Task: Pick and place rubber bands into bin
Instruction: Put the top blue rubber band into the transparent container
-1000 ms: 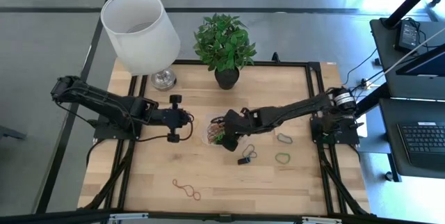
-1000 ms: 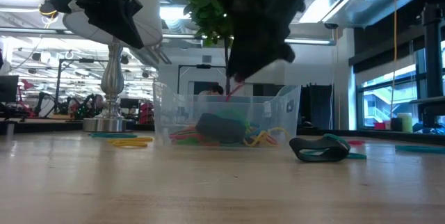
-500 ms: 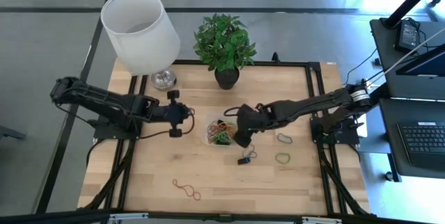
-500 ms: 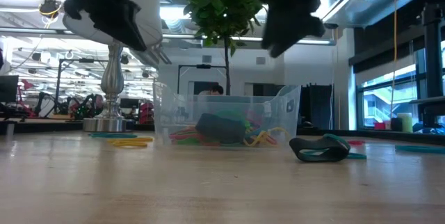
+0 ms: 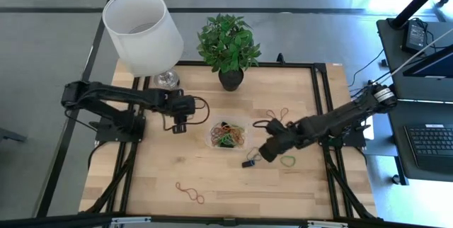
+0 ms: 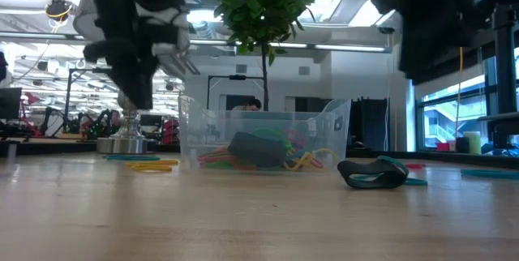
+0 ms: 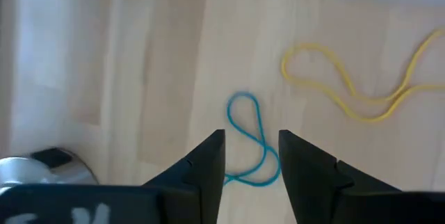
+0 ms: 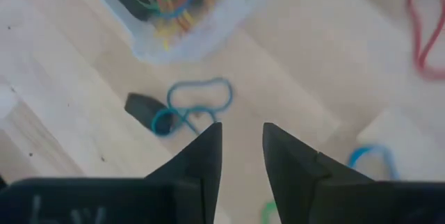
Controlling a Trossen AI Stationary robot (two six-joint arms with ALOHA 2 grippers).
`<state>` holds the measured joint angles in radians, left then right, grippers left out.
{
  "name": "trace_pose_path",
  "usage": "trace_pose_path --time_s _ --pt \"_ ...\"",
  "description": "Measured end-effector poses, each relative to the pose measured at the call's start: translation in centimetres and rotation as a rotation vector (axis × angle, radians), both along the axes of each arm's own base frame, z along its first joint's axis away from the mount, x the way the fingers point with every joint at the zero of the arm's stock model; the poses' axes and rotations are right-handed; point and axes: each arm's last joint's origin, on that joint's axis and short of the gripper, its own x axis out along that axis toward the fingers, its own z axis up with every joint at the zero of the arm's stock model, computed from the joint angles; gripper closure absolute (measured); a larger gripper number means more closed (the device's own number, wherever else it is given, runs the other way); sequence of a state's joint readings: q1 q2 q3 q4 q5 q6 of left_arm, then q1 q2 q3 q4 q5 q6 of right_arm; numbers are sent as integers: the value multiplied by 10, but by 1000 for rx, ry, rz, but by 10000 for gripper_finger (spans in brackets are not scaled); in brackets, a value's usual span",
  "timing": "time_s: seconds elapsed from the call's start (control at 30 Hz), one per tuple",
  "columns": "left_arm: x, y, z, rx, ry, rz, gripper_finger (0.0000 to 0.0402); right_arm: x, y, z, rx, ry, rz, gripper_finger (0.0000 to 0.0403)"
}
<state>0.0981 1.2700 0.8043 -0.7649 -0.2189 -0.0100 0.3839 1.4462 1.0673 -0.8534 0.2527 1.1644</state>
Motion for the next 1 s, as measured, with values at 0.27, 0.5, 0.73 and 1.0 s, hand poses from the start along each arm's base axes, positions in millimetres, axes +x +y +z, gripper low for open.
trace_pose_path --time_s 0.27,0.5,0.73,1.0 --pt "3 15 -40 -84 139 9 276 -27 16 -31 124 -87 -95 297" --pt "-3 19 -73 -179 118 72 285 -33 19 -38 94 -62 -33 297" --pt "-1 15 -78 -180 120 162 383 -37 18 -39 3 -14 130 297" --pt "20 -8 -23 -167 88 225 399 -62 10 -22 -87 39 286 297"
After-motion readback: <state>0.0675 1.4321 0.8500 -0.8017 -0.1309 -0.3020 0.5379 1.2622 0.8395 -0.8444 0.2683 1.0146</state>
